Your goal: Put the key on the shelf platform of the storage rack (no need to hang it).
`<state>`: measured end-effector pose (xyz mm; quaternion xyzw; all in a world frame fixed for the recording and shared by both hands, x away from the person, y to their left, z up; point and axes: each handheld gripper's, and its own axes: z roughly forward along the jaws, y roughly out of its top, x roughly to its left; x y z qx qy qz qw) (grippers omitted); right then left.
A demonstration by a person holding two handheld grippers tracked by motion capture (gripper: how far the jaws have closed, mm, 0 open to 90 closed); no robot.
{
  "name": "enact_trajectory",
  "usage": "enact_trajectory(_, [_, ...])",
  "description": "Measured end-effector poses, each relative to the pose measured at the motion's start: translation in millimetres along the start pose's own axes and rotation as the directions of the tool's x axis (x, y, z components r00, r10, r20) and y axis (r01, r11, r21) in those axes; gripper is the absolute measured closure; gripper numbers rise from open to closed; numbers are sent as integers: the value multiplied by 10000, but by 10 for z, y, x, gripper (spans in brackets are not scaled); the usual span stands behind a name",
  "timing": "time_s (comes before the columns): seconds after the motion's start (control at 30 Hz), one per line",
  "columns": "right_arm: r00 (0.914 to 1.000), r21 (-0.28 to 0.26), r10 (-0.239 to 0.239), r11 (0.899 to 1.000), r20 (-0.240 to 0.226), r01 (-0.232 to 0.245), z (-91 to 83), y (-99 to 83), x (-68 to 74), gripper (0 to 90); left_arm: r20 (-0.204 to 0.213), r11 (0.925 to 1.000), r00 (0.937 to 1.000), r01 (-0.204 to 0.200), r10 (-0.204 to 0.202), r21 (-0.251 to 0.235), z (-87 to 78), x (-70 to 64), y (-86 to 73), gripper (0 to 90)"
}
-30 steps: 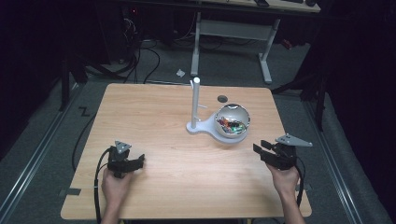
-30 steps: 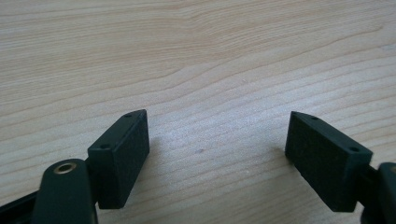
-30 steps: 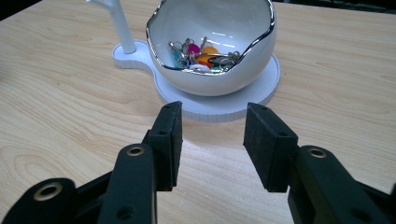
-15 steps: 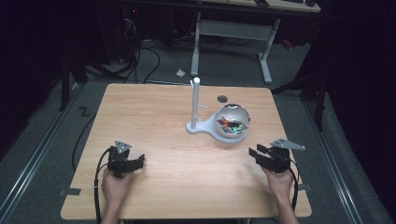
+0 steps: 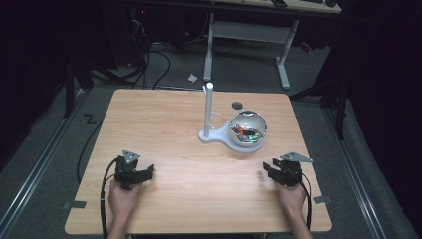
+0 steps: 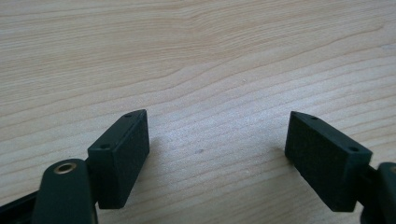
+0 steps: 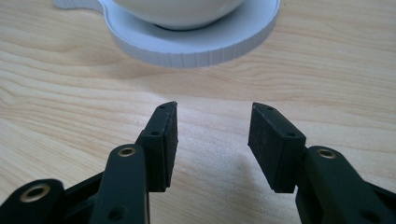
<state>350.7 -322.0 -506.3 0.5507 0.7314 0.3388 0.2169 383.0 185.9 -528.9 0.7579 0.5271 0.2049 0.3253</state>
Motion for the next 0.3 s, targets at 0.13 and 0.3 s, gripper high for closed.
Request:
enact_trajectory(0.13, [9986,432,-269,9988,461,249,90,-75,15,514,1,10000,10000,-5,5,17,-2,0,0,224])
enact_trajectory(0.3, [9974,447,-406,9983,590,380,104,-67,33,504,-25,10000,10000,44,-44,-13,0,-1,-2,225])
